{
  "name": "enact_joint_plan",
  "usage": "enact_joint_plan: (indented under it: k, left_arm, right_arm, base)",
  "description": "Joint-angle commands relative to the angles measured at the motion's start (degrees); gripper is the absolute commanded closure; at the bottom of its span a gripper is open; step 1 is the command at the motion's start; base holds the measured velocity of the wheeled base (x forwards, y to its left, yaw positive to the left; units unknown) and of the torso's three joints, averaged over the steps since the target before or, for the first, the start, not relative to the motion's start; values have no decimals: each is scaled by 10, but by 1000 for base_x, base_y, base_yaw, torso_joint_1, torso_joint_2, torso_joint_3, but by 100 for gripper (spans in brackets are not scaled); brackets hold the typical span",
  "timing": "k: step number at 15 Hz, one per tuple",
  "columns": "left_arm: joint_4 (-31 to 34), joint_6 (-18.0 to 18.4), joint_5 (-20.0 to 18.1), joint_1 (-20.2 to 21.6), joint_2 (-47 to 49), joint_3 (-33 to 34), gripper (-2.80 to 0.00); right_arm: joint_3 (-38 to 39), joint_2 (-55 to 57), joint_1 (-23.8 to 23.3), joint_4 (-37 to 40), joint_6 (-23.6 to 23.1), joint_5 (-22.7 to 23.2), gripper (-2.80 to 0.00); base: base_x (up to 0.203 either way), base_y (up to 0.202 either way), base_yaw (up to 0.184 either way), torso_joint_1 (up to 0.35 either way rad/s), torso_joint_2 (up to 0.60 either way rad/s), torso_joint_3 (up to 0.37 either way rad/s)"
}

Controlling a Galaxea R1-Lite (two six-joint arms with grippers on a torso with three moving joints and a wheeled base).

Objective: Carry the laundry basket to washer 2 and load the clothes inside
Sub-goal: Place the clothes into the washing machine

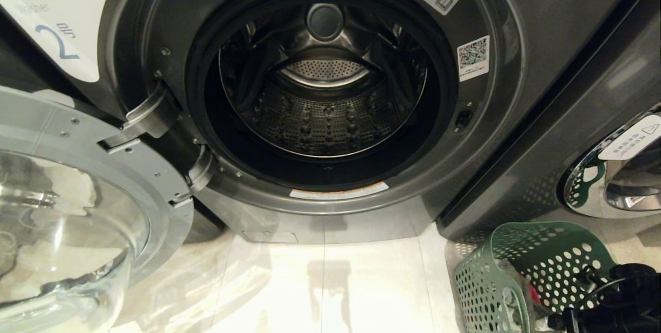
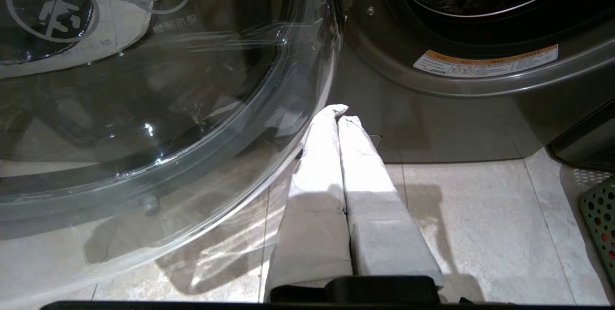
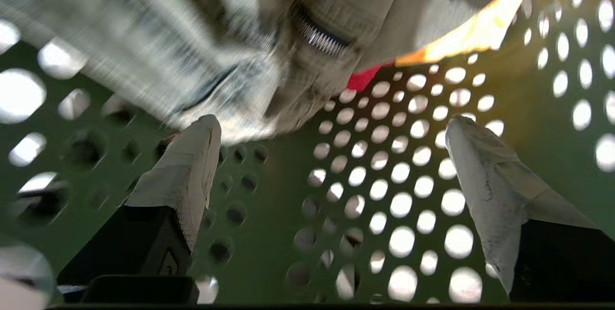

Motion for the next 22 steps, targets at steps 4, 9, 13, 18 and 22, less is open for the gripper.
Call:
enact_joint_plan:
  k: [4, 9, 13, 18, 22]
  left_arm:
    - [-1, 0, 0, 0, 1, 23, 0]
    - [-1, -1, 0, 0, 1, 23, 0]
    - [-1, 0, 0, 0, 1, 23, 0]
    - [-1, -1, 0, 0, 1, 23, 0]
    - [-1, 0, 0, 0, 1, 23, 0]
  right_arm:
    - [-88, 119, 3, -3, 12, 24, -280]
    - [-146, 185, 29, -30, 38, 68, -280]
    - [-205, 243, 42, -32, 38, 72, -280]
    - [-245, 246, 44, -31, 22, 6, -280]
    - [-295, 296, 53, -31, 28, 18, -280]
  base:
    - [0, 0, 0, 0, 0, 0]
    - [0, 0, 0, 0, 0, 0]
    - [0, 0, 0, 0, 0, 0]
    - [0, 0, 0, 0, 0, 0]
    - [0, 0, 0, 0, 0, 0]
